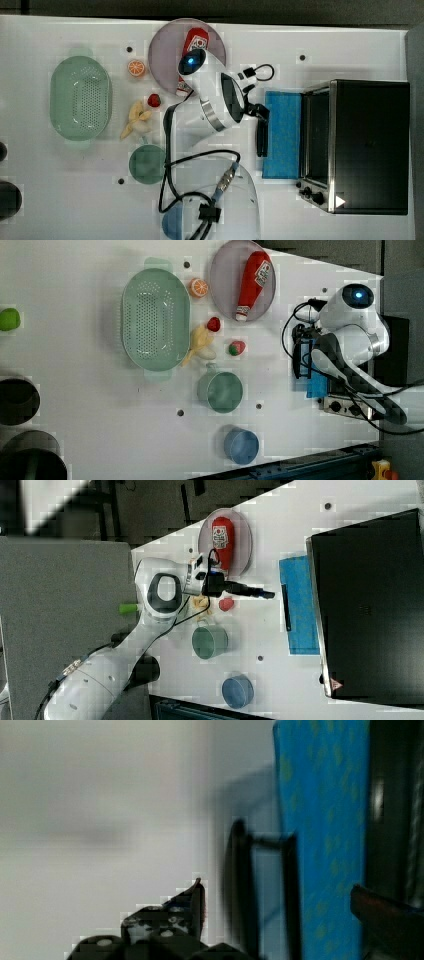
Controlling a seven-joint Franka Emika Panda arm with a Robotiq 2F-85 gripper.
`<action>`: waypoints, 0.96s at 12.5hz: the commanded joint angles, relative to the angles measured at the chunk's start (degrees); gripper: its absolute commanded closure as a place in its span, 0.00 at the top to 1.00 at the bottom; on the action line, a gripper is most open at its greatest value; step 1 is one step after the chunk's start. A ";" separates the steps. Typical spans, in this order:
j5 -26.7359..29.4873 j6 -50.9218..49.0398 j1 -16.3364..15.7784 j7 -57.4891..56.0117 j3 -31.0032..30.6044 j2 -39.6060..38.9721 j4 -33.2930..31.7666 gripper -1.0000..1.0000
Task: Flap close oven.
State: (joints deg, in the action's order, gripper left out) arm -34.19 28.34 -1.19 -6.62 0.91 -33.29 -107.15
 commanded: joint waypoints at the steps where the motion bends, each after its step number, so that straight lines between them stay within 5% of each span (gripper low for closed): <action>1: -7.30 0.48 -1.96 -2.80 0.08 -4.06 5.75 1.00; 4: -16.34 -1.71 -2.86 -1.03 0.40 -9.38 9.43 1.00; 12: -28.95 -13.94 -5.72 15.32 0.40 -20.03 15.42 1.00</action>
State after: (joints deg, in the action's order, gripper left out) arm -62.56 14.90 -5.92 3.34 0.97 -54.30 -93.39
